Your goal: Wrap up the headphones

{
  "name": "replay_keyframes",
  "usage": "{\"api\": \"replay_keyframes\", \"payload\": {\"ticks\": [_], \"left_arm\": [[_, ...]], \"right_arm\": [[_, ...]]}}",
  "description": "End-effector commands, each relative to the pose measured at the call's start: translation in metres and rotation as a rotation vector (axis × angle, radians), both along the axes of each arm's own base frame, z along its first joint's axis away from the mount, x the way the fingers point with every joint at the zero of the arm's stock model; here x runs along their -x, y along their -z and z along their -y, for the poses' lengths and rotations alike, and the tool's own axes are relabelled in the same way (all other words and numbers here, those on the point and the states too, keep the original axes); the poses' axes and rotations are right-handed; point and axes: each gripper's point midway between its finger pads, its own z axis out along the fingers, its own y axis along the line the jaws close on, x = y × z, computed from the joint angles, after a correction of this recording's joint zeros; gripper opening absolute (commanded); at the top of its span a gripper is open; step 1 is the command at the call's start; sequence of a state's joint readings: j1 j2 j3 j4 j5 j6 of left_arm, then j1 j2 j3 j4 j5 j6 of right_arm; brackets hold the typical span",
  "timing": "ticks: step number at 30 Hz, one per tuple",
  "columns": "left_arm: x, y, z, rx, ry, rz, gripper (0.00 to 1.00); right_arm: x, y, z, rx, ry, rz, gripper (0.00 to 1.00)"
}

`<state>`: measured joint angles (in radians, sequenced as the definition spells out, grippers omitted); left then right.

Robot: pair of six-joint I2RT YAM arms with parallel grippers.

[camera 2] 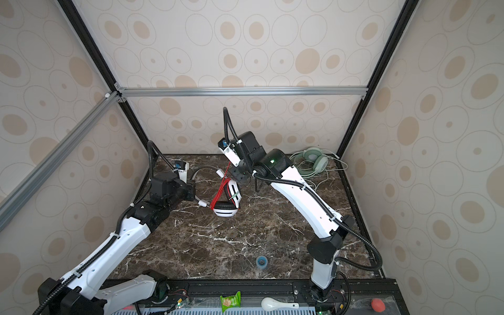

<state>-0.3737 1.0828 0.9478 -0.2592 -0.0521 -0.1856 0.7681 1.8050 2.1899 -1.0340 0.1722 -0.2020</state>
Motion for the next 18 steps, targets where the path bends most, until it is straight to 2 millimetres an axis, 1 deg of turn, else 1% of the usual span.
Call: {"api": "replay_keyframes", "payload": {"ticks": [1,4,6,11,15,18], "left_arm": [[0.013,-0.010,0.006,0.002,0.066,0.012,0.00],[0.019,-0.012,0.006,-0.007,0.080,0.012,0.00],[0.022,-0.013,0.007,-0.018,0.096,0.016,0.00],[0.030,-0.017,0.014,-0.006,0.142,0.024,0.00],[0.035,-0.031,0.022,0.049,0.181,0.048,0.00],[0.035,-0.043,0.025,0.066,0.191,0.065,0.00]], "right_arm": [[-0.013,-0.012,0.024,-0.017,0.090,0.014,0.00],[-0.021,-0.006,0.030,-0.007,0.098,0.012,0.00],[-0.024,0.000,0.030,0.013,0.088,0.003,0.00],[-0.031,0.031,0.027,0.091,0.065,-0.047,0.00],[-0.030,0.053,0.018,0.062,0.016,-0.093,0.00],[-0.028,0.064,0.018,0.000,-0.018,-0.137,0.00]]}}
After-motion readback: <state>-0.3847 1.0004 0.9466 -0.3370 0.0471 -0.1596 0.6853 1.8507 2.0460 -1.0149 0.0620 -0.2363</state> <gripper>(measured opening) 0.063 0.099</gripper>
